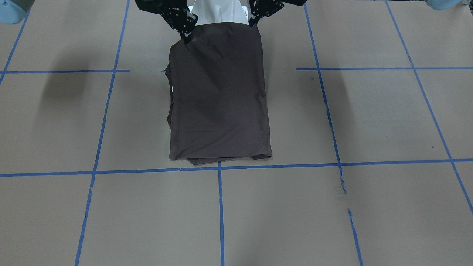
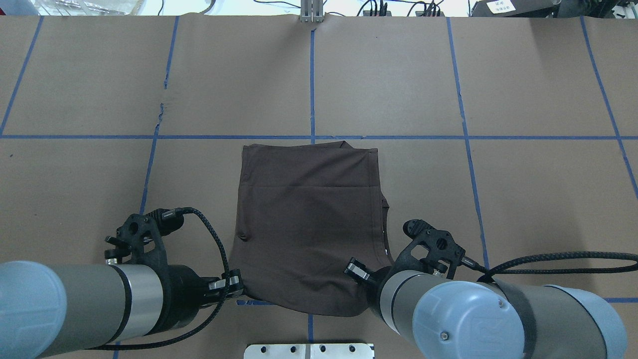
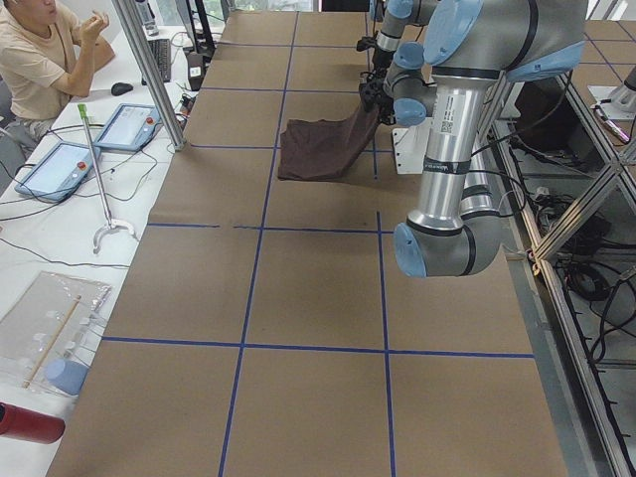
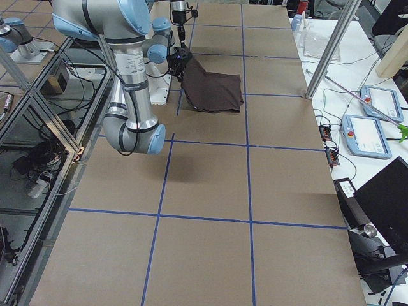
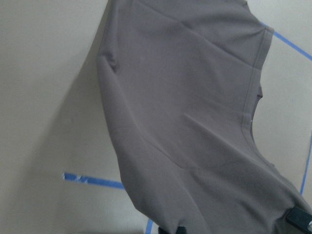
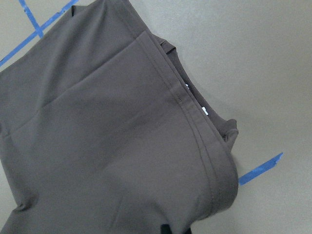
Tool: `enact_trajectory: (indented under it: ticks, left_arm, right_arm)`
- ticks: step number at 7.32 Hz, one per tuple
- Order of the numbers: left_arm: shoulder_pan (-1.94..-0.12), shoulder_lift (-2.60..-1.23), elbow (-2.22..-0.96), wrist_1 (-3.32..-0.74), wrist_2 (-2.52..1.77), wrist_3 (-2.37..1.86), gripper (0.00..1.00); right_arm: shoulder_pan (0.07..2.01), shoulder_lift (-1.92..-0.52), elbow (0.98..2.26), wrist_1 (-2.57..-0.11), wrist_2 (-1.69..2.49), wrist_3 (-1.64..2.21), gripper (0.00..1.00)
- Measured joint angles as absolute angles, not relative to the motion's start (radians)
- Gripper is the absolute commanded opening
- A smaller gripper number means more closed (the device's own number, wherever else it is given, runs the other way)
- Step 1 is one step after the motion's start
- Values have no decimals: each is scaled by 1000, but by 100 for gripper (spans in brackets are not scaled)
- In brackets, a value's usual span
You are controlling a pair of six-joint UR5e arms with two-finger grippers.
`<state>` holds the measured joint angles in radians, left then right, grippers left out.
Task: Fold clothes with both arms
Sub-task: 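Lift the near edge with both grippers and fold it toward the far edge, then lay the folded edge down on the far edge and open both grippers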
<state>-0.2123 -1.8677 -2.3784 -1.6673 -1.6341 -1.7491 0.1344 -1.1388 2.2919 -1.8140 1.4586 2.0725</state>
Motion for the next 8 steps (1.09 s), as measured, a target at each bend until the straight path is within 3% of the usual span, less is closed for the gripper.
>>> enact_trajectory:
  ticks: [4, 8]
  left_arm:
    - [-441, -2020, -2131, -1670, -1671, -1526, 0]
    - [-549, -2095, -1897, -1778, -1696, -1462, 0]
  right_arm:
    - [325, -1032, 2105, -1795, 1482, 1977, 0]
    - [424, -963, 1830, -1583, 1501, 1922, 0]
